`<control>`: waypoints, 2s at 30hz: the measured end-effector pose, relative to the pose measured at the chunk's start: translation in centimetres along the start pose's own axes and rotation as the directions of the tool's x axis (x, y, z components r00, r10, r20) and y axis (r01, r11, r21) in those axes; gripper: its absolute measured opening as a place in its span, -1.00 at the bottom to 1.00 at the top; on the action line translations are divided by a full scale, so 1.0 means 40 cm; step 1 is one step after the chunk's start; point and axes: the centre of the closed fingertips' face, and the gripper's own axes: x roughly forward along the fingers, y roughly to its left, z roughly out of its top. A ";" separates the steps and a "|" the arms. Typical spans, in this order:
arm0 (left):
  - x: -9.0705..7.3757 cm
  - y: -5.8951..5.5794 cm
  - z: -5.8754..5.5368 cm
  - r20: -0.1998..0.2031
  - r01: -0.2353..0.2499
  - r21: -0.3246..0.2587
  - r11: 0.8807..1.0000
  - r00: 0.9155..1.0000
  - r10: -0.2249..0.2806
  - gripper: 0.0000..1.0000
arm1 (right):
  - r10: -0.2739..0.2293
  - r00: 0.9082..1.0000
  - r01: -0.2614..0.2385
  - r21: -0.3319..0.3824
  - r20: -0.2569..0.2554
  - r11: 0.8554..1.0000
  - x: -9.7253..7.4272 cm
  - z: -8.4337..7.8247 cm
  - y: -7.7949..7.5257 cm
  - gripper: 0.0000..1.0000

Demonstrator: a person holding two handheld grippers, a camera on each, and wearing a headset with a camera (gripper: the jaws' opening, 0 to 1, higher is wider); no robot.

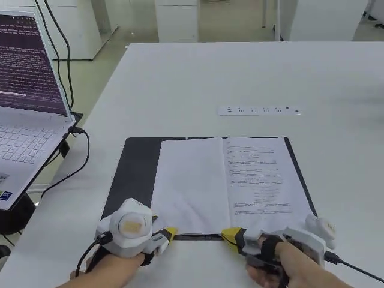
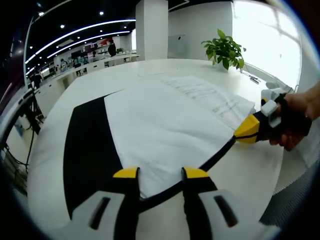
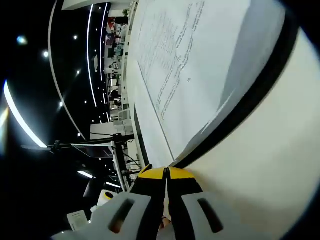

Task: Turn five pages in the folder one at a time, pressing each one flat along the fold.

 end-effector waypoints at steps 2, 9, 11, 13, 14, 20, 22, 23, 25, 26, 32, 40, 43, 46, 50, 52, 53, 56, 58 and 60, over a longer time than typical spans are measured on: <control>-0.002 -0.015 -0.004 -0.015 0.018 0.017 1.000 1.000 -0.017 -0.18 | 0.007 1.000 -0.007 -0.013 -0.001 1.000 -0.018 -0.014 0.006 -1.00; -0.060 -0.043 -0.025 -0.025 0.013 -0.014 1.000 1.000 -0.014 -0.10 | 0.023 0.999 -0.019 -0.135 0.034 0.991 -0.089 -0.033 0.042 -1.00; -0.085 -0.059 -0.028 -0.024 0.021 -0.011 1.000 0.999 -0.021 -0.13 | 0.012 0.997 0.004 -0.212 0.074 0.977 -0.117 -0.021 0.048 -1.00; -0.104 -0.073 -0.028 -0.028 0.038 -0.011 0.999 0.999 -0.039 -0.13 | -0.005 0.998 0.022 -0.265 0.067 0.964 -0.139 -0.023 0.051 -1.00; -0.117 -0.091 -0.031 -0.051 0.069 -0.019 0.997 0.996 -0.070 -0.12 | 0.000 0.997 0.024 -0.316 0.077 0.949 -0.156 -0.018 0.060 -1.00; -0.180 -0.108 0.007 -0.039 0.088 0.028 0.996 0.995 -0.087 0.04 | 0.012 0.990 0.059 -0.493 0.140 0.868 -0.251 0.030 0.116 -0.93; -0.205 -0.104 0.031 -0.004 0.071 0.021 0.997 0.997 -0.071 0.08 | 0.010 0.985 0.091 -0.574 0.170 0.814 -0.288 0.055 0.136 -0.72; -0.215 -0.100 0.042 0.010 0.060 0.016 0.998 0.998 -0.061 0.12 | 0.004 0.982 0.113 -0.608 0.187 0.786 -0.304 0.066 0.142 -0.56; -0.237 -0.087 0.069 0.057 0.028 -0.011 1.000 0.998 -0.027 0.23 | -0.019 0.976 0.166 -0.688 0.216 0.707 -0.340 0.078 0.154 -0.35; -0.253 -0.080 0.088 0.089 0.005 -0.030 1.000 0.996 -0.002 0.30 | -0.029 0.972 0.192 -0.715 0.234 0.672 -0.356 0.086 0.157 -0.22; -0.308 -0.065 0.132 0.181 -0.049 -0.122 0.991 0.981 0.071 0.76 | 0.046 0.925 0.303 -0.802 0.378 0.515 -0.446 0.131 0.218 0.47; -0.348 -0.077 0.162 0.220 -0.088 -0.131 0.987 0.969 0.116 0.98 | 0.049 0.902 0.371 -0.826 0.430 0.425 -0.513 0.163 0.208 0.94; -0.358 -0.075 0.175 0.239 -0.101 -0.155 0.983 0.962 0.136 0.98 | 0.077 0.899 0.369 -0.841 0.431 0.395 -0.530 0.169 0.213 0.99; -0.354 -0.082 0.175 0.230 -0.098 -0.174 0.980 0.964 0.137 0.98 | 0.082 0.903 0.361 -0.847 0.422 0.390 -0.534 0.162 0.213 1.00; -0.330 -0.099 0.164 0.198 -0.098 -0.147 0.984 0.972 0.126 0.98 | 0.054 0.917 0.345 -0.854 0.395 0.389 -0.532 0.154 0.191 1.00; -0.317 -0.109 0.162 0.186 -0.089 -0.141 0.986 0.976 0.115 0.98 | 0.048 0.921 0.339 -0.859 0.385 0.384 -0.532 0.151 0.182 1.00; -0.305 -0.114 0.161 0.176 -0.089 -0.136 0.987 0.978 0.113 0.98 | 0.041 0.925 0.335 -0.861 0.379 0.383 -0.533 0.150 0.174 1.00; -0.266 -0.139 0.159 0.152 -0.067 -0.111 0.992 0.985 0.084 0.98 | 0.038 0.927 0.331 -0.862 0.373 0.384 -0.540 0.151 0.160 0.99; -0.231 -0.167 0.160 0.130 -0.042 -0.091 0.995 0.990 0.054 0.98 | 0.032 0.927 0.334 -0.858 0.375 0.390 -0.546 0.152 0.151 0.99; -0.198 -0.193 0.163 0.114 -0.023 -0.065 0.998 0.993 0.030 0.98 | 0.035 0.924 0.335 -0.851 0.381 0.405 -0.553 0.154 0.144 0.99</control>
